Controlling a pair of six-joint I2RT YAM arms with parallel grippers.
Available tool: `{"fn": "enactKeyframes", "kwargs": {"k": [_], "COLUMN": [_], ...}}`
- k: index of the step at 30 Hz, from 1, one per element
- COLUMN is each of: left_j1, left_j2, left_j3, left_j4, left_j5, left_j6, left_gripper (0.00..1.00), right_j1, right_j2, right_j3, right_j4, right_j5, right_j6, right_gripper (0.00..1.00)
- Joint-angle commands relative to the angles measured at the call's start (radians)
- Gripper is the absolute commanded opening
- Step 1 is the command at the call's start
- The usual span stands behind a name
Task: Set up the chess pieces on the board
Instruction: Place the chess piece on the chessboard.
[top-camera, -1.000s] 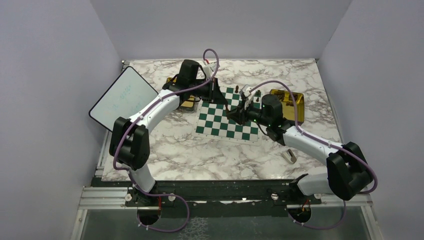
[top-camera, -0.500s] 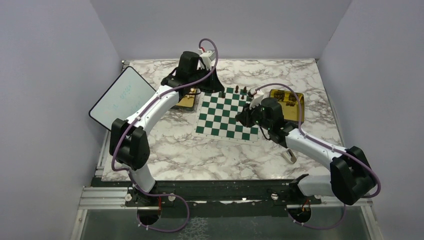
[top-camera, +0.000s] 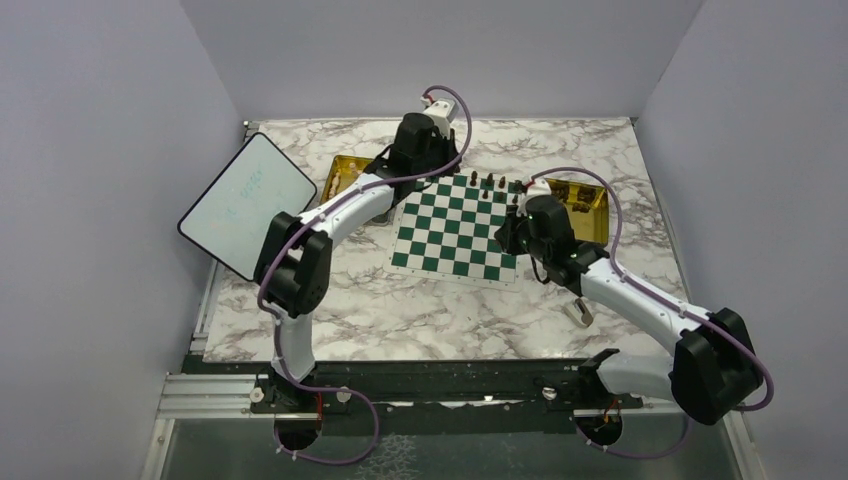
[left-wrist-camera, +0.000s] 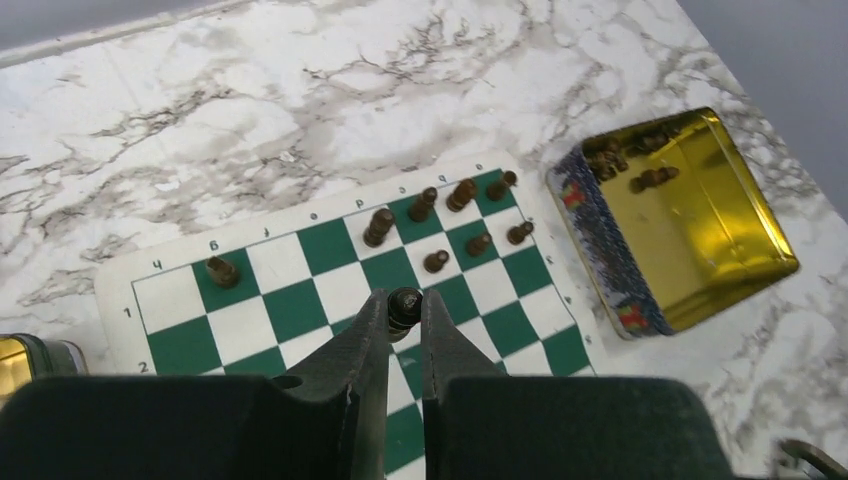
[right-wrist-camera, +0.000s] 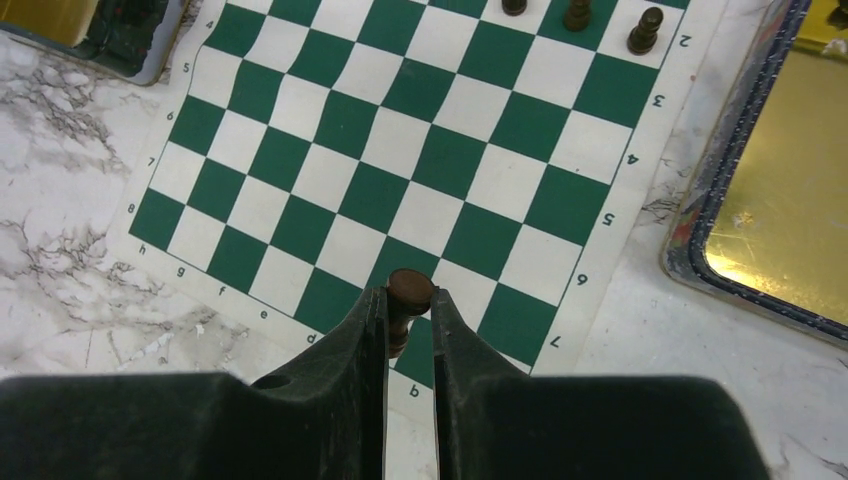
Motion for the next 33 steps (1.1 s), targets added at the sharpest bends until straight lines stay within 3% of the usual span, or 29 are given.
{"fn": "enactKeyframes", "kwargs": {"k": [1,18,33], "left_j1": [-0.005,-0.038,-0.029], "left_j2": [0.081,0.314,0.378], "left_j3": [0.007,0.093,0.089], "left_j4": [0.198,0.350,0.392], "left_j5": [-0.123,-0.102,-0.183], "left_j6": [0.036,0.140,0.148], "left_gripper": [0.08,0.07,0.06], "right_j1": [-0.005,-0.004,-0.004], "right_j2": [-0.067,-0.138,-0.176], "right_j3": [0.028,0.027,0.030], "right_j4": [-0.060,-0.086,-0.116], "right_j5": [0.057,0.036,0.053], "right_j6": [0.007,0.003,-0.021], "right_gripper": [0.13,0.14,0.14]}}
